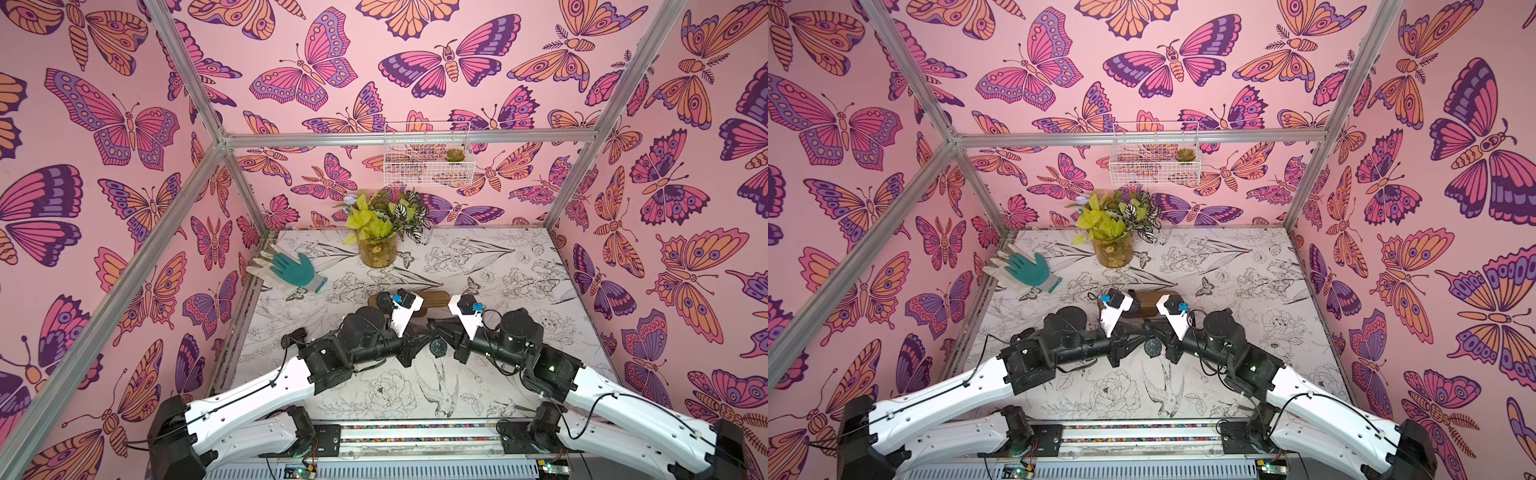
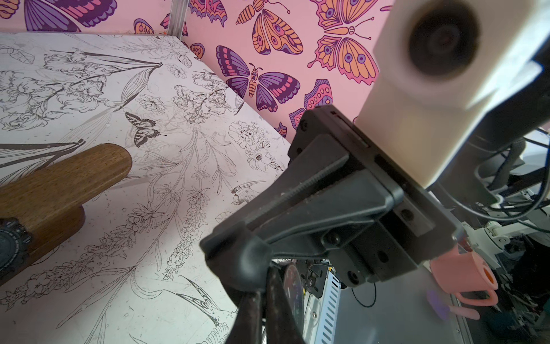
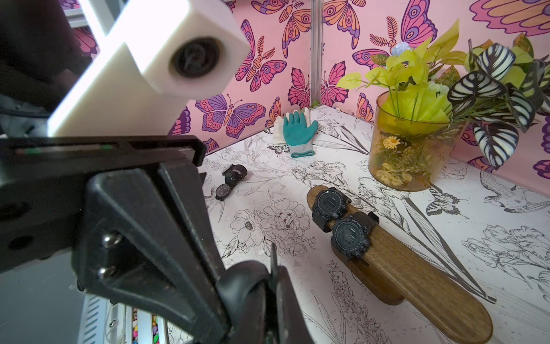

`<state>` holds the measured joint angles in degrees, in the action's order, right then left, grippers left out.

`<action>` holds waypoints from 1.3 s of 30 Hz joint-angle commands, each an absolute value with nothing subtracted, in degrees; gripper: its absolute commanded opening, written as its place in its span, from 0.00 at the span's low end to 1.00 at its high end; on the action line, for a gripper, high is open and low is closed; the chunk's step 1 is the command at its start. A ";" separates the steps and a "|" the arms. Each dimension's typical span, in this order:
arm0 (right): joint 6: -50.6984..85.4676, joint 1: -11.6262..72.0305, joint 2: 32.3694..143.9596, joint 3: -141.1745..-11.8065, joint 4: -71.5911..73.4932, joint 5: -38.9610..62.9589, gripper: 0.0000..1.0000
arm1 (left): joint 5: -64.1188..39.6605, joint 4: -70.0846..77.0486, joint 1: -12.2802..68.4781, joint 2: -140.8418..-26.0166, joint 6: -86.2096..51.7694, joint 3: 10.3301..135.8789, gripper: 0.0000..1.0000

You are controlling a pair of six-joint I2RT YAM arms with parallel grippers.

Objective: Place watch on stand
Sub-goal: Pick up the watch at the center of the board.

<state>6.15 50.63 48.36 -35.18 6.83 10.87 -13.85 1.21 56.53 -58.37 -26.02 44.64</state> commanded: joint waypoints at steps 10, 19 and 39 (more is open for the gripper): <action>11.15 50.90 50.54 -40.25 -5.70 -4.22 0.42 | -6.30 7.32 56.49 -56.56 -28.66 42.12 0.00; 13.82 50.89 43.96 -32.52 2.67 2.21 0.57 | 2.23 9.24 55.96 -55.55 -34.26 39.67 0.00; 3.66 55.63 47.57 -19.16 36.04 -1.55 0.75 | -2.03 13.89 56.38 -57.75 -37.40 40.30 0.00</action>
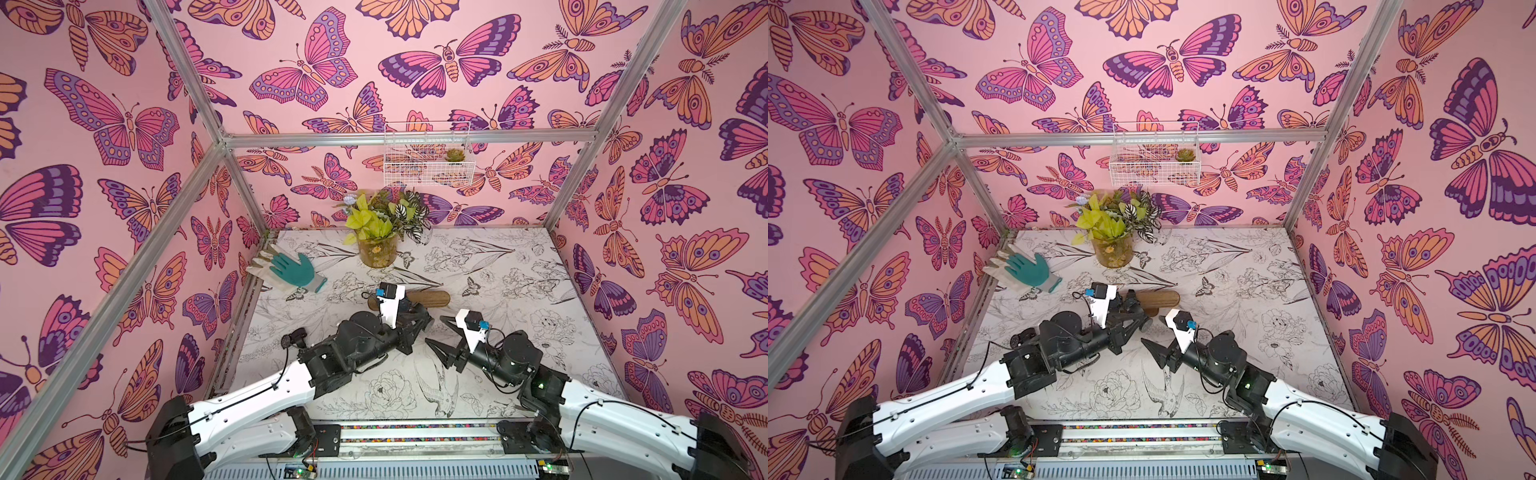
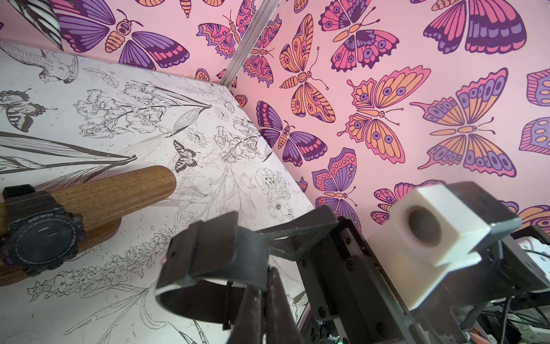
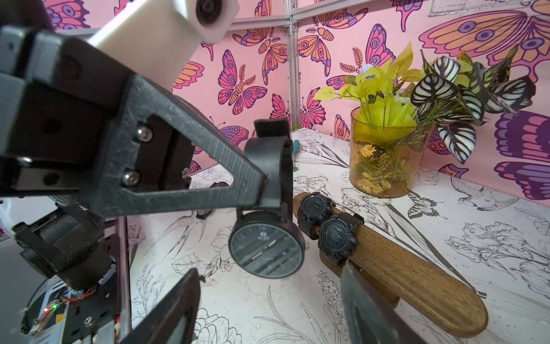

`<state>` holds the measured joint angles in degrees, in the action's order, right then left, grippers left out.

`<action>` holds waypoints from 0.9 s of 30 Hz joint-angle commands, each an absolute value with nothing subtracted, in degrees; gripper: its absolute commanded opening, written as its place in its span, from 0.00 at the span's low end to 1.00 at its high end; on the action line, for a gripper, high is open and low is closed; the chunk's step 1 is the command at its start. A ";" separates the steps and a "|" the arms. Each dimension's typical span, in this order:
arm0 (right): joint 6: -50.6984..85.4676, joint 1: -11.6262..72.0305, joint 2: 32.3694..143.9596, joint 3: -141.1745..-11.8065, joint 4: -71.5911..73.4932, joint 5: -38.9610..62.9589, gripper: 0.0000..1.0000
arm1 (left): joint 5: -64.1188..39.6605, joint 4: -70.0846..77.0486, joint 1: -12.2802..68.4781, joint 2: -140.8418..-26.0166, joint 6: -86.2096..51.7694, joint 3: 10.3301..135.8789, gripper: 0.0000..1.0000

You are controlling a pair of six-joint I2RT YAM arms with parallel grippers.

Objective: Place watch on stand
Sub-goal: Pick up the watch at the center of the board.

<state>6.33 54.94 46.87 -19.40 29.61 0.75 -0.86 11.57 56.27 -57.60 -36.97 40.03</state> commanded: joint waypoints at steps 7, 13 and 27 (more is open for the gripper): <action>2.30 56.51 49.90 -19.34 38.96 -2.97 0.66 | -2.35 14.41 56.86 -57.87 -37.50 40.30 0.00; 1.83 56.93 52.06 -19.84 39.94 -4.14 0.63 | -2.72 14.85 57.30 -58.71 -37.59 40.78 0.00; 2.53 57.39 52.09 -20.13 38.64 -5.02 0.43 | -1.23 14.77 57.92 -58.01 -37.49 40.15 0.00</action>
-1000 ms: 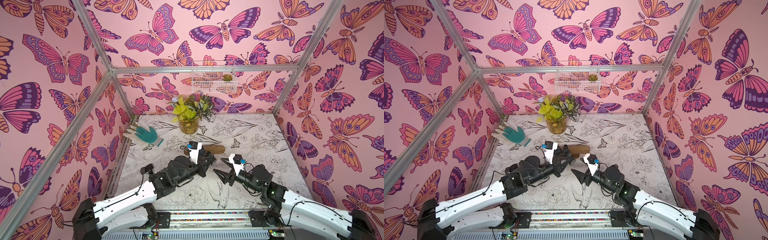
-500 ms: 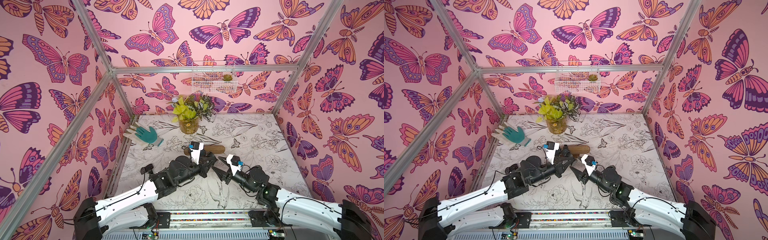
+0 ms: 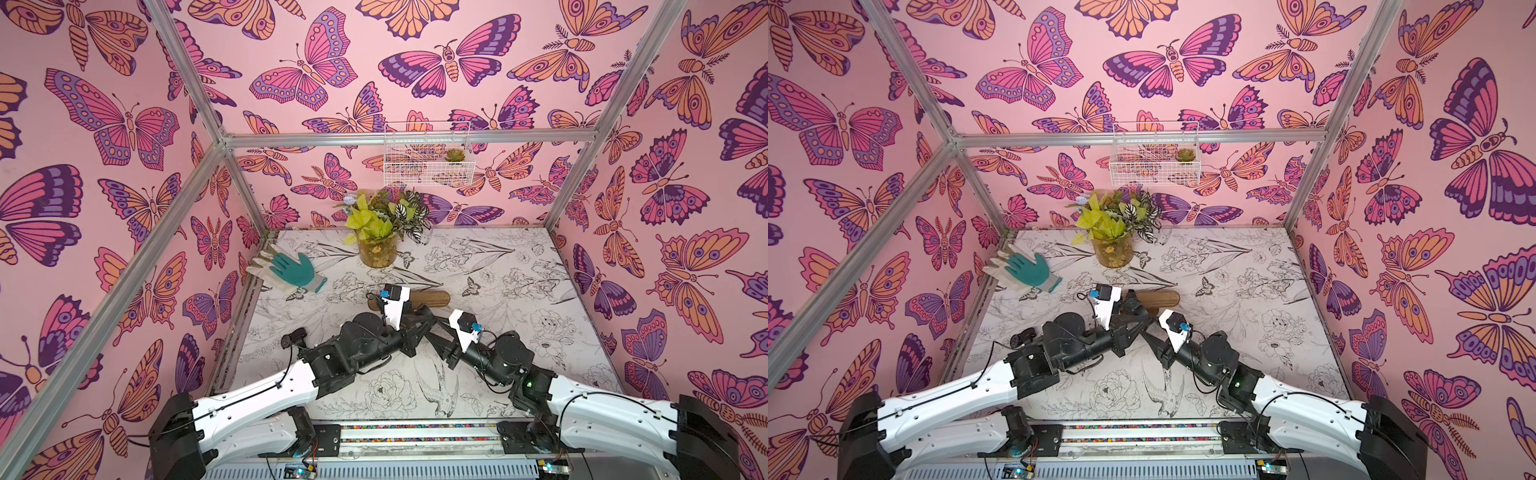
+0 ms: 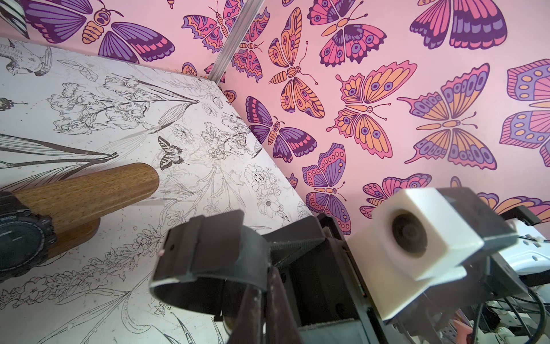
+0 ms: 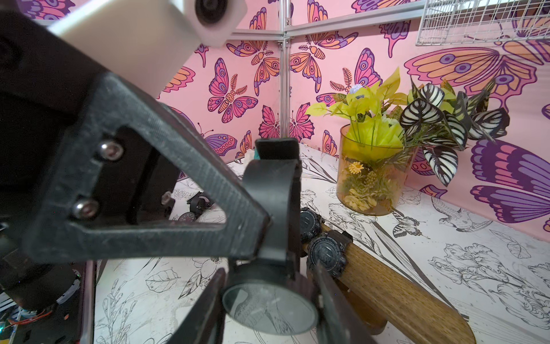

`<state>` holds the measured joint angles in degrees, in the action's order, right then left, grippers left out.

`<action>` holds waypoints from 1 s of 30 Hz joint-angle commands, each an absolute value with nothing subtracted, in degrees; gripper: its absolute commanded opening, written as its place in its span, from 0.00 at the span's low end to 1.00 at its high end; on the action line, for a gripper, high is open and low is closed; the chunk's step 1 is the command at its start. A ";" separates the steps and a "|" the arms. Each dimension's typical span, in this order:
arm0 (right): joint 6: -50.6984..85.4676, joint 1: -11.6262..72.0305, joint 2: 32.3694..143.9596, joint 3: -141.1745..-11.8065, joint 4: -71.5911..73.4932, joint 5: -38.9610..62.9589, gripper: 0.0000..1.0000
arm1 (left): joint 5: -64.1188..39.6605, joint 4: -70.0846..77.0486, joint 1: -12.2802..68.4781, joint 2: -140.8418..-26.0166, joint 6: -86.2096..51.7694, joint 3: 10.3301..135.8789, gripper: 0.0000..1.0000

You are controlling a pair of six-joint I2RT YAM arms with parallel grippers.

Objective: Place watch on stand
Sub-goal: Pick up the watch at the center of the board, then place the watch on the stand.

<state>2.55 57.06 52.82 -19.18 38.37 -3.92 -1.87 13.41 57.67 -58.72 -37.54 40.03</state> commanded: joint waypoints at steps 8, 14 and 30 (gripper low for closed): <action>4.72 57.39 49.66 -21.17 33.64 -7.12 0.41 | 1.01 13.90 57.92 -58.51 -37.65 40.26 0.00; 10.61 57.19 49.16 -25.97 20.74 -12.43 0.38 | 3.02 6.65 57.50 -60.15 -36.32 43.03 0.28; 19.68 34.12 60.15 -40.08 -5.28 -4.10 0.33 | -0.22 -15.15 36.96 -61.45 -34.92 46.77 0.74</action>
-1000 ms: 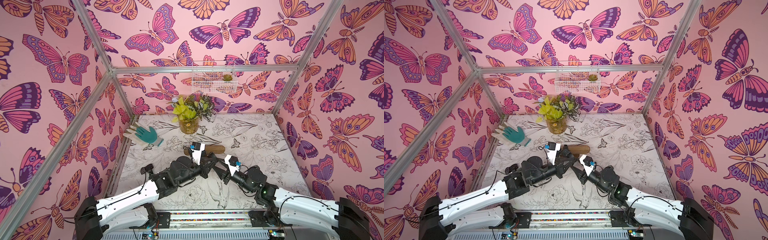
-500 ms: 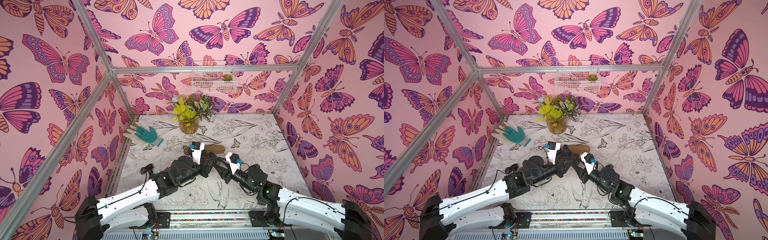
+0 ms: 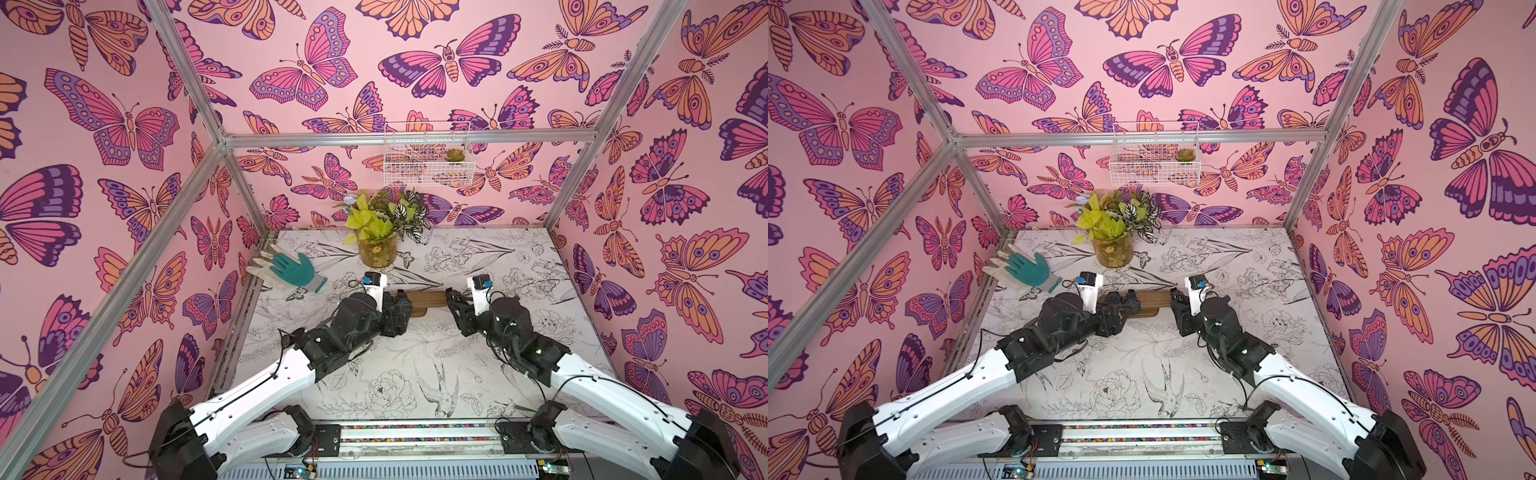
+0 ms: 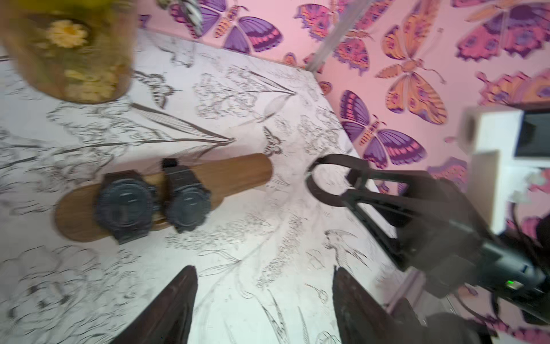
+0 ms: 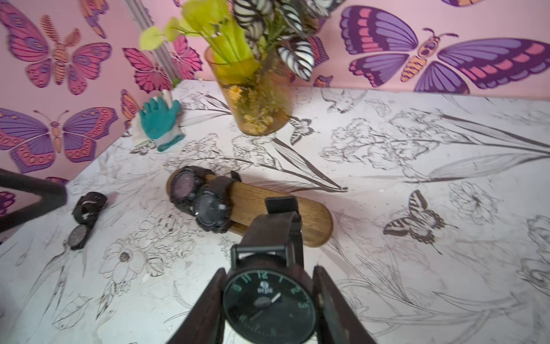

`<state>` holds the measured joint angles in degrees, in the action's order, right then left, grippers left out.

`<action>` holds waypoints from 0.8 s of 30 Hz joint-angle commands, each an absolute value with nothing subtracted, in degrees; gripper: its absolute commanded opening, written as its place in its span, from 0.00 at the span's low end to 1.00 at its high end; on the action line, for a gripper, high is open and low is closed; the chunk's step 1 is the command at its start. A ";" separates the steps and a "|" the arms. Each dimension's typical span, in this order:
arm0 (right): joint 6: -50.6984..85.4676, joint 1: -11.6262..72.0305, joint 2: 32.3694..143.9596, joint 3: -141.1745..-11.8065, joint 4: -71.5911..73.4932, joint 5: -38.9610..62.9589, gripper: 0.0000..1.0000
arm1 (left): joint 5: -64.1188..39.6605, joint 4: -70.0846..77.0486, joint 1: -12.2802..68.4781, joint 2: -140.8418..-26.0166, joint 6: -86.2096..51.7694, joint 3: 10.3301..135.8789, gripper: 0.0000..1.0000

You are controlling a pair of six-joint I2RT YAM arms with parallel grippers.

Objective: Place watch on stand
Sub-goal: Place the watch on the stand.

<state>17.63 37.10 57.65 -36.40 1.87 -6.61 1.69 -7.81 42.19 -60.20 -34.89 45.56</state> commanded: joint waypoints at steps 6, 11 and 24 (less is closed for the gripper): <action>21.78 28.01 71.08 -46.82 -10.84 -1.03 0.32 | -4.70 -16.96 26.35 -68.63 -35.21 47.96 0.77; 21.28 27.68 78.05 -51.66 -13.97 -1.23 0.31 | -9.80 -12.45 20.63 -72.33 -35.90 47.36 0.77; 21.11 27.42 88.03 -58.50 -17.31 0.40 0.30 | -19.09 -3.58 15.73 -84.46 -35.33 48.61 0.56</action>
